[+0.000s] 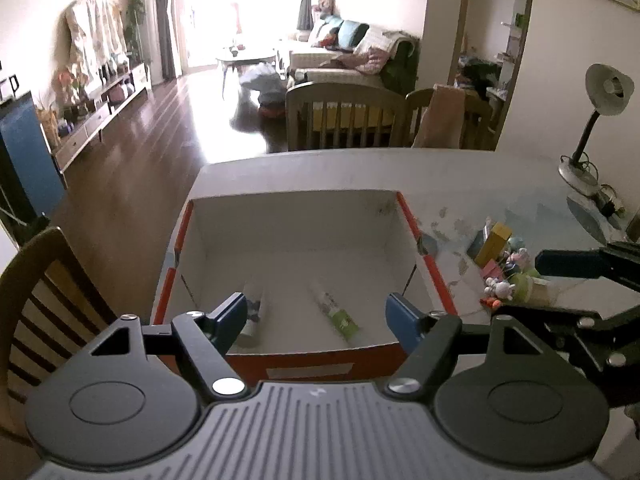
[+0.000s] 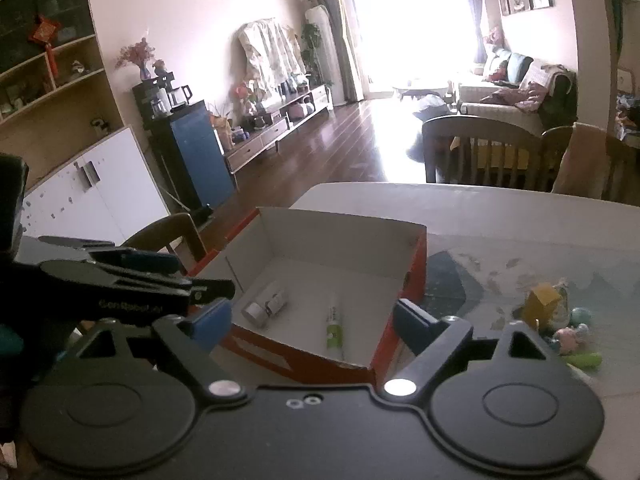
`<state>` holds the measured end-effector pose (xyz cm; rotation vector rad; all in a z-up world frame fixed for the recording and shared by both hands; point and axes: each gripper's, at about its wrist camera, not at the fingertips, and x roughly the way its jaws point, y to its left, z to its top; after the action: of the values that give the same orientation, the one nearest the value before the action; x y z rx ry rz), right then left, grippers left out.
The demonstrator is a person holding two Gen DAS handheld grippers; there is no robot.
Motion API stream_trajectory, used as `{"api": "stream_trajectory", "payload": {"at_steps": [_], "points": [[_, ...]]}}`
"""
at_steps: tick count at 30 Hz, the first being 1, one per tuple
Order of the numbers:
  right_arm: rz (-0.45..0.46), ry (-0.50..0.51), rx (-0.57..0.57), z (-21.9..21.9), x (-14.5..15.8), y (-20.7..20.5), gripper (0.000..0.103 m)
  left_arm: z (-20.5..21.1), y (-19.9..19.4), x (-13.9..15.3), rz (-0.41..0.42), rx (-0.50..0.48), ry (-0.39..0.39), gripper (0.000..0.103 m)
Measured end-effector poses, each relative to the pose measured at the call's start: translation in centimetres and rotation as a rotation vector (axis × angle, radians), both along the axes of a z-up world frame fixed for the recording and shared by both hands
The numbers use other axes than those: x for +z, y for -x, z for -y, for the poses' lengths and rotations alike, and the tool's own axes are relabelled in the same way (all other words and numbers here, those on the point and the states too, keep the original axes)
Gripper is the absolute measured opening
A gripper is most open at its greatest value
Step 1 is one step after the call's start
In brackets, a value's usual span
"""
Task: Organize rigid objects
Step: 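Lift both open tools out of the box and back toward the pile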
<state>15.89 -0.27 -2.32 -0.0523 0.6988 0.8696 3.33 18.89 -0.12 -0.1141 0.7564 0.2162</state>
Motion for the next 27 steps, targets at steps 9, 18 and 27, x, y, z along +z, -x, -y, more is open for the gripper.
{"api": "stream_trajectory", "payload": {"at_steps": [9, 18, 27], "points": [[0.005, -0.053, -0.027, 2.6, 0.1, 0.3, 0.093, 2.5, 0.4, 0.7, 0.047, -0.021, 0.005, 0.082], [0.008, -0.064, -0.061, 6.5, -0.2, -0.3, 0.093, 6.2, -0.7, 0.1, 0.077, -0.054, 0.033, 0.085], [-0.037, -0.060, -0.110, 10.9, -1.7, -2.6, 0.093, 10.8, -3.4, -1.2, 0.090, -0.091, 0.027, 0.101]]}}
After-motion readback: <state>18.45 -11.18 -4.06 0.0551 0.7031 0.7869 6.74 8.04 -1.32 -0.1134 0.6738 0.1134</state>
